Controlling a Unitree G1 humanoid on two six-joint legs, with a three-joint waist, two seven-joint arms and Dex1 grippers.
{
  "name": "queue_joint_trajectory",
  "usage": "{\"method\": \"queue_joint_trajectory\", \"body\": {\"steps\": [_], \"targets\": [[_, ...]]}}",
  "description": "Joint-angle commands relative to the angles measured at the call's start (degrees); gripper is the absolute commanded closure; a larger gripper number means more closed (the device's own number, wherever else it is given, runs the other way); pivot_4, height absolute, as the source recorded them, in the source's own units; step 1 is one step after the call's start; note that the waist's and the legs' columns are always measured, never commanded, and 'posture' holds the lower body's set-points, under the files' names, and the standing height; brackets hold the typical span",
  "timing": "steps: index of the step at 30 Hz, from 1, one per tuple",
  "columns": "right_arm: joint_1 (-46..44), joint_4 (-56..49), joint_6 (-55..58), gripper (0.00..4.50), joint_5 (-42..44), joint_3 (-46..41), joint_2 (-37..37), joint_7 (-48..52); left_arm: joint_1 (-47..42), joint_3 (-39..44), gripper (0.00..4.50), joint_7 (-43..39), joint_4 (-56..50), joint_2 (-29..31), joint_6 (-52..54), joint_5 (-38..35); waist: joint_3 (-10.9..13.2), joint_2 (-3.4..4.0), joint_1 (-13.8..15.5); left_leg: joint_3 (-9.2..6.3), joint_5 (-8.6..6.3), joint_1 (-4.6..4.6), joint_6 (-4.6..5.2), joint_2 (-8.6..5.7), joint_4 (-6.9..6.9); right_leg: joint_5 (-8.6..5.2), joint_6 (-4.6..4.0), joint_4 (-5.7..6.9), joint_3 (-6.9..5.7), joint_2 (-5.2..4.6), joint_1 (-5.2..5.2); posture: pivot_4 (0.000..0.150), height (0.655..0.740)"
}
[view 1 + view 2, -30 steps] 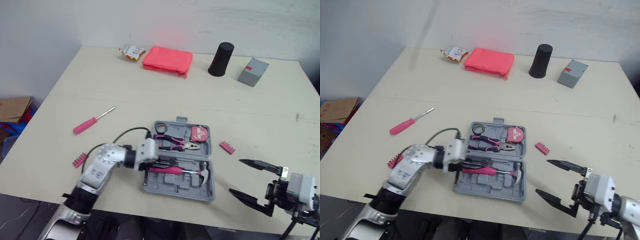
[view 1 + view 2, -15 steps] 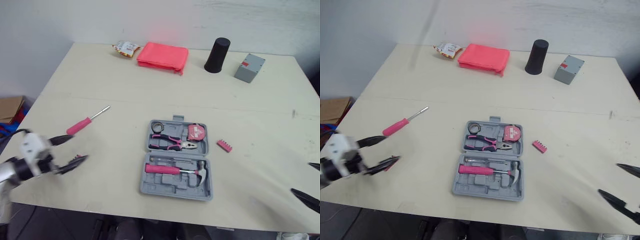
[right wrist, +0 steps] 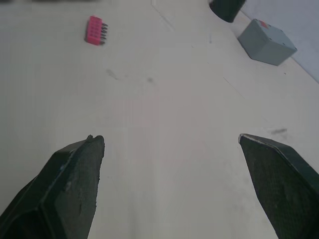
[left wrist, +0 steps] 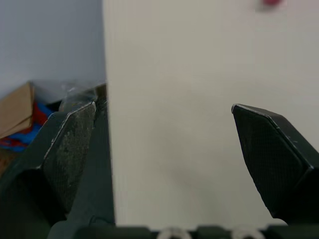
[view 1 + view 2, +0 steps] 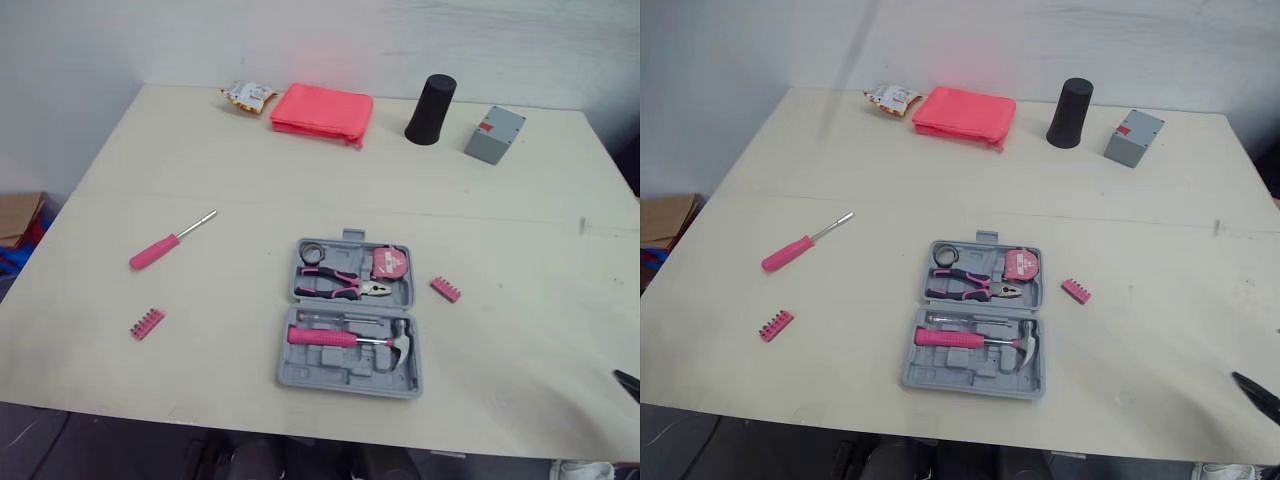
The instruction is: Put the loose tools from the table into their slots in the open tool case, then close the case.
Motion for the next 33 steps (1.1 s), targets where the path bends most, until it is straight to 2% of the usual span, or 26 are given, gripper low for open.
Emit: {"method": "queue_joint_trajectory", "body": {"steps": [1,4,7,11,15,20,26,33], "targets": [[-1.3,-13.6,4.5,0.00,3.6,5.7,3.0,-2.8,1.6,-1.9,0.06,-2.3,-12.3,-3.4,5.6,-4.4,0.0,0.06,-0.3,0.06,0.19,0.00,0.18,0.00,0.00,0.00,0.00,0.13,0.06,0.03,-0.07,0.150,0.7400],[-2.0,-26.7,11.2,0.00,7.8,10.3,7.3,-8.6,7.4,-3.3,0.06,-4.3,-25.3,-6.5,16.7,-9.1,0.1,0.01,-1.1,0.07,0.33,-0.02,0.13,0.04,0.04,0.00,0.01,0.41,0.14,0.14,-0.18,0.150,0.7400],[-3.7,-35.2,13.6,0.00,7.9,15.3,9.0,-10.4,10.7,-4.6,0.06,-1.6,-35.6,-9.8,21.5,-10.0,0.1,-0.01,-1.3,0.05,0.36,-0.01,0.09,0.07,0.04,-0.02,0.03,0.46,0.15,0.18,-0.19,0.150,0.7400],[-6.5,-40.8,12.9,0.00,5.4,23.7,10.0,-8.2,10.7,-9.4,0.06,0.4,-40.1,-13.3,25.0,-9.4,0.1,-0.11,-1.2,0.04,0.45,0.02,0.21,0.04,0.16,0.05,0.15,0.49,0.20,0.20,-0.12,0.150,0.7400],[-8.6,-41.3,12.3,0.00,3.4,28.4,9.9,-7.0,6.5,-14.0,0.06,1.7,-35.5,-14.4,21.0,-4.6,0.0,-0.28,-0.8,0.01,0.52,0.01,0.23,0.01,0.22,0.08,0.16,0.51,0.19,0.20,-0.10,0.150,0.7400],[-9.5,-40.8,12.5,0.00,2.9,29.1,9.6,-7.1,2.0,-16.6,0.06,2.1,-27.9,-14.9,14.9,-0.9,0.0,-0.36,0.1,0.01,0.51,0.00,0.24,0.01,0.27,0.08,0.15,0.51,0.19,0.18,-0.10,0.150,0.7400],[-8.1,-41.4,12.9,0.00,2.6,28.4,9.2,-8.0,-1.2,-19.6,0.06,1.3,-22.7,-15.8,10.9,0.7,0.0,-0.35,0.2,0.02,0.48,-0.01,0.25,0.01,0.29,0.08,0.14,0.54,0.17,0.16,-0.10,0.150,0.7400],[-5.4,-42.1,12.2,0.00,2.4,28.2,9.4,-8.7,-4.4,-23.3,0.06,1.3,-22.1,-17.1,11.1,1.2,0.0,-0.33,0.6,-0.02,0.51,0.02,0.34,0.01,0.66,0.08,0.14,0.95,0.14,0.09,-0.08,0.150,0.7400]]}}
